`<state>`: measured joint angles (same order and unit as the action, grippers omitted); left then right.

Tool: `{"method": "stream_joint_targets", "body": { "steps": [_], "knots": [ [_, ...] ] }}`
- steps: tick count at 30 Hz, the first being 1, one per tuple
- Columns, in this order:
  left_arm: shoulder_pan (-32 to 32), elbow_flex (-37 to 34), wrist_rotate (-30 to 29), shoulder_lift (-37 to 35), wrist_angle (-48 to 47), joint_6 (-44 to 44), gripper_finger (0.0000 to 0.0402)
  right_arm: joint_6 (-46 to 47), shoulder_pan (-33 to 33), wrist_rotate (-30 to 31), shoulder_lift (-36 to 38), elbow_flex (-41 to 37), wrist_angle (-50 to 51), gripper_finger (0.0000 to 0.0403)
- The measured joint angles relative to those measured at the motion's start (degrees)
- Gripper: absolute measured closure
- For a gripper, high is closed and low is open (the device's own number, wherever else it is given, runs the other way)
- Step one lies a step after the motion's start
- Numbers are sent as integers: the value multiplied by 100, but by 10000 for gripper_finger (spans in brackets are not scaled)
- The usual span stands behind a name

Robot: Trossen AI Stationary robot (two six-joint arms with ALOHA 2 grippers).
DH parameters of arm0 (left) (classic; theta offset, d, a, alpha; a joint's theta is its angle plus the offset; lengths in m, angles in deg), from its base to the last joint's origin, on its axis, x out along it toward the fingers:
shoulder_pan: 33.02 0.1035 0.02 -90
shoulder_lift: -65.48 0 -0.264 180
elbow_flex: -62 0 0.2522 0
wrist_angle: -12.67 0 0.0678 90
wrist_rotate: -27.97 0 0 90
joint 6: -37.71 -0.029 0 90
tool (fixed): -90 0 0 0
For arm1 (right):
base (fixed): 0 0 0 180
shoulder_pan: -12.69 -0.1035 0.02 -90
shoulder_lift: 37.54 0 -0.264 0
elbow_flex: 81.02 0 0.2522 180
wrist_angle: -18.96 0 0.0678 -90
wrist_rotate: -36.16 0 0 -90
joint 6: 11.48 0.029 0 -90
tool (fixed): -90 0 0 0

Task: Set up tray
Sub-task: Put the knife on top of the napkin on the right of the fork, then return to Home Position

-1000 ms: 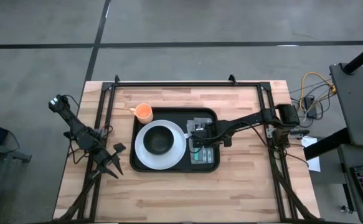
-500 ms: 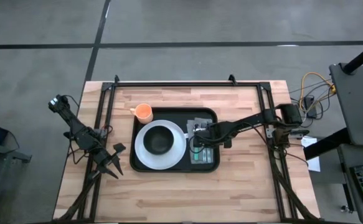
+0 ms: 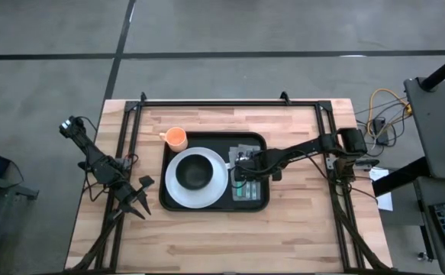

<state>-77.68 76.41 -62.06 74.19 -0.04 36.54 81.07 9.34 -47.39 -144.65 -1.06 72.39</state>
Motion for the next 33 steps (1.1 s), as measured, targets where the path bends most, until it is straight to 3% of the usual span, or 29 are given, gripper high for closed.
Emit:
{"method": "stream_joint_targets", "body": {
  "steps": [10,22,29,33],
  "knots": [
    [1,0,2,0,1,0,318,-64,2,-23,72,2,60,324],
    [1,0,2,0,-1,0,318,-85,4,-87,733,75,-14,342],
    [0,0,1,2,1,0,318,-445,1,-51,802,421,-56,338],
    [-1,0,2,2,0,0,318,-1277,0,-43,774,607,-150,334]
  ]
}}
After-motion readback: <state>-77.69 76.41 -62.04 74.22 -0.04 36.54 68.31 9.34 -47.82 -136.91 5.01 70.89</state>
